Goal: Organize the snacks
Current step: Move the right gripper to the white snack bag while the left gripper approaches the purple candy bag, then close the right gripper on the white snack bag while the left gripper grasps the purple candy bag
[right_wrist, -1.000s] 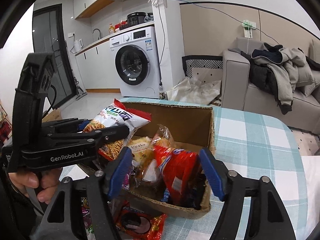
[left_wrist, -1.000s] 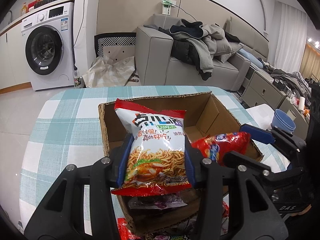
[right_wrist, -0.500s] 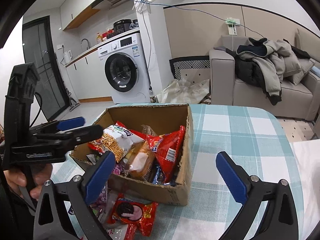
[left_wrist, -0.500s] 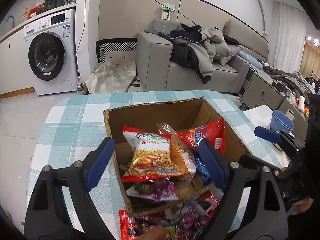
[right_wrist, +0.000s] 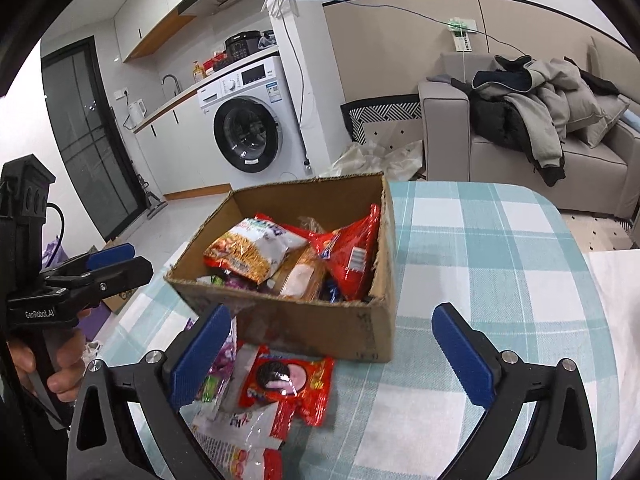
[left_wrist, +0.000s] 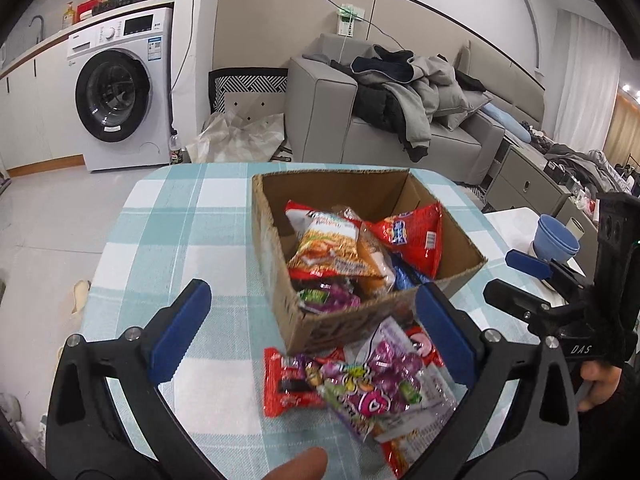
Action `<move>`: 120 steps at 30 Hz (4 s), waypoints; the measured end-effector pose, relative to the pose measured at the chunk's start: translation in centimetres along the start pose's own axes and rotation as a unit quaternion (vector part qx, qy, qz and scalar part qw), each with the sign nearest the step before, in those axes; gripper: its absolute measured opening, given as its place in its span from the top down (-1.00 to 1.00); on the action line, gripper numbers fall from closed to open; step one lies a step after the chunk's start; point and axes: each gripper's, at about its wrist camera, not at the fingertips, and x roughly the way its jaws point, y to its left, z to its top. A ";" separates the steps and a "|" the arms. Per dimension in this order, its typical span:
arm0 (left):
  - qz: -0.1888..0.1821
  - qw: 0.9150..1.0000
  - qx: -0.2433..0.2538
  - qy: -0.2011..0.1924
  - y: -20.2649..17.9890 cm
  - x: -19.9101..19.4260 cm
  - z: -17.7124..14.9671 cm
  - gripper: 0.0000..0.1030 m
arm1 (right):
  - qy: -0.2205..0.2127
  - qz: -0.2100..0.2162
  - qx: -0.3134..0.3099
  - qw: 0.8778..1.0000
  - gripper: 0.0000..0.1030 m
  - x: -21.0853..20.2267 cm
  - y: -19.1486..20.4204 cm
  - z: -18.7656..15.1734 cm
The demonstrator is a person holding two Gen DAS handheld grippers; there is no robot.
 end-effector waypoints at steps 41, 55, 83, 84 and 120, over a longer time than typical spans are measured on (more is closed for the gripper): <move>0.035 0.997 -0.031 0.066 3.0 -2.1 -8.9 -0.97 | 0.127 0.043 -0.013 0.991 -0.99 3.3 7.3 -9.6; 0.028 0.995 -0.035 0.084 3.0 -0.4 -9.7 -0.97 | 0.138 0.065 -0.004 0.988 -0.80 4.9 7.9 -9.8; 0.008 0.995 -0.015 0.103 0.8 1.5 -9.7 -0.97 | 0.076 0.048 0.021 0.996 -0.15 -1.9 3.3 -11.1; 0.006 0.994 -0.014 0.104 0.6 1.6 -9.6 -0.97 | 0.074 0.042 0.024 0.996 -0.15 -2.2 2.8 -10.9; -0.073 0.981 0.032 0.177 -4.2 6.8 -10.4 -0.09 | 0.059 0.012 0.065 0.996 -0.15 -3.2 -0.7 -11.2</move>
